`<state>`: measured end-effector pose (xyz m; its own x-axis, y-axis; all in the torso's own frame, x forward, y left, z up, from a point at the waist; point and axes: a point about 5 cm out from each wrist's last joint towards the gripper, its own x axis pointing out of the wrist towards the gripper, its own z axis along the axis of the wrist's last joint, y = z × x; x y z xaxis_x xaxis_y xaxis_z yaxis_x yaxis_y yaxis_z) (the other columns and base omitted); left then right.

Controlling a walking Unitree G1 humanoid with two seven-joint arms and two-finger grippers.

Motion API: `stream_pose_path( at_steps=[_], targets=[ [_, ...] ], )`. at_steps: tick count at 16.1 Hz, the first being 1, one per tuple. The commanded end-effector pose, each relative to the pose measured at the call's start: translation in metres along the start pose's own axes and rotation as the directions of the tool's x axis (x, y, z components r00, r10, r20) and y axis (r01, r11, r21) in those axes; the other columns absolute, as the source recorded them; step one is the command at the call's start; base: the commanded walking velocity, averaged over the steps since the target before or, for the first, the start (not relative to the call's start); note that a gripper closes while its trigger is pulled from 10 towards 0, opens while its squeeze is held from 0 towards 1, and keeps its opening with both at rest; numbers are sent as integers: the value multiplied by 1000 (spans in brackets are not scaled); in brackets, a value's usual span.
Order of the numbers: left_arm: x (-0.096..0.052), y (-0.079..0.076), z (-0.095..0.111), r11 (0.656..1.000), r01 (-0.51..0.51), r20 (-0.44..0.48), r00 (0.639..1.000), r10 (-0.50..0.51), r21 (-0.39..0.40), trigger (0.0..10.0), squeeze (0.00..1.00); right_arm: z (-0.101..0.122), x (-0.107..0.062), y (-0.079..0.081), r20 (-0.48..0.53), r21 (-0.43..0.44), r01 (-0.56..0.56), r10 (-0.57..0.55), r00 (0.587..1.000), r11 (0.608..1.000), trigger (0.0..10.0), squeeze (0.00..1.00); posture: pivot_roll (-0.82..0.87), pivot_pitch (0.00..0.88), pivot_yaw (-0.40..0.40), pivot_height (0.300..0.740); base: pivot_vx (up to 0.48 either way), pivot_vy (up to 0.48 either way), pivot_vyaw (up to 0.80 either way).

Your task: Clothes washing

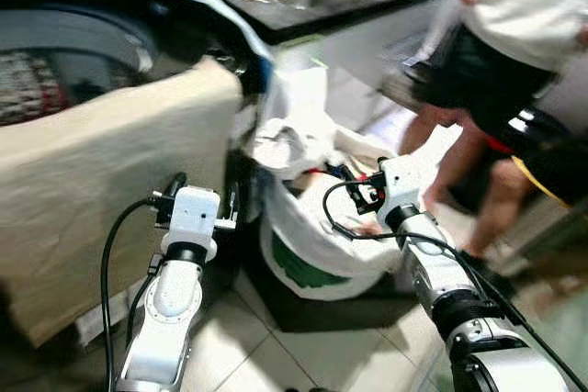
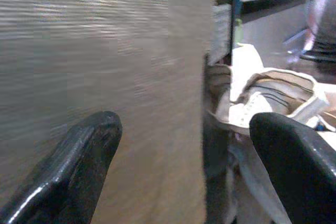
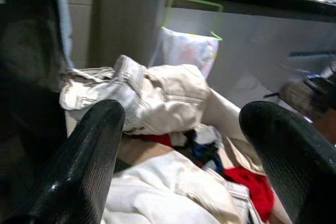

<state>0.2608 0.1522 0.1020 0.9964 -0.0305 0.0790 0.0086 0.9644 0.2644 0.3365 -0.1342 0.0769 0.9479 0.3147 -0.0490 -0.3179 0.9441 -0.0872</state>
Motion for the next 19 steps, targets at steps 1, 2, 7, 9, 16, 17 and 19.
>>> stream_pose_path(
  at_steps=[1,2,7,9,16,17,19],
  targets=[
    [1,-6,0,1000,5,-3,1000,-5,-10,10000,0,7,2,-7,31,-23,19,-18,999,1000,10000,0,159,0,-156,740,0,0,0],
    [1,-6,-3,1000,0,-13,1000,0,-24,10000,0,9,2,-9,39,-32,26,-25,999,999,10000,0,157,0,-158,740,0,0,0],
    [0,-7,-4,999,3,-9,1000,-4,-38,10000,0,7,3,-8,9,-9,13,-13,1000,1000,10000,0,155,0,-161,740,0,0,-640],
    [0,-7,-4,999,0,-12,1000,-1,-33,10000,0,6,3,-9,5,-9,13,-13,1000,1000,10000,0,154,0,-161,740,0,0,-800],
    [1,-8,-6,1000,3,-19,1000,-3,-24,10000,0,2,-2,-6,12,-71,-3,4,1000,997,10000,0,147,0,-154,740,0,0,-516],
    [0,-8,-7,1000,3,-19,1000,-4,-27,10000,0,2,-2,-6,12,-66,4,-3,1000,998,10000,0,146,0,-154,740,0,0,0],
    [0,-8,-4,997,6,0,1000,-6,-74,10000,0,1,-3,-6,13,-61,8,-7,1000,998,10000,0,146,0,-155,740,0,0,0]
  ],
)
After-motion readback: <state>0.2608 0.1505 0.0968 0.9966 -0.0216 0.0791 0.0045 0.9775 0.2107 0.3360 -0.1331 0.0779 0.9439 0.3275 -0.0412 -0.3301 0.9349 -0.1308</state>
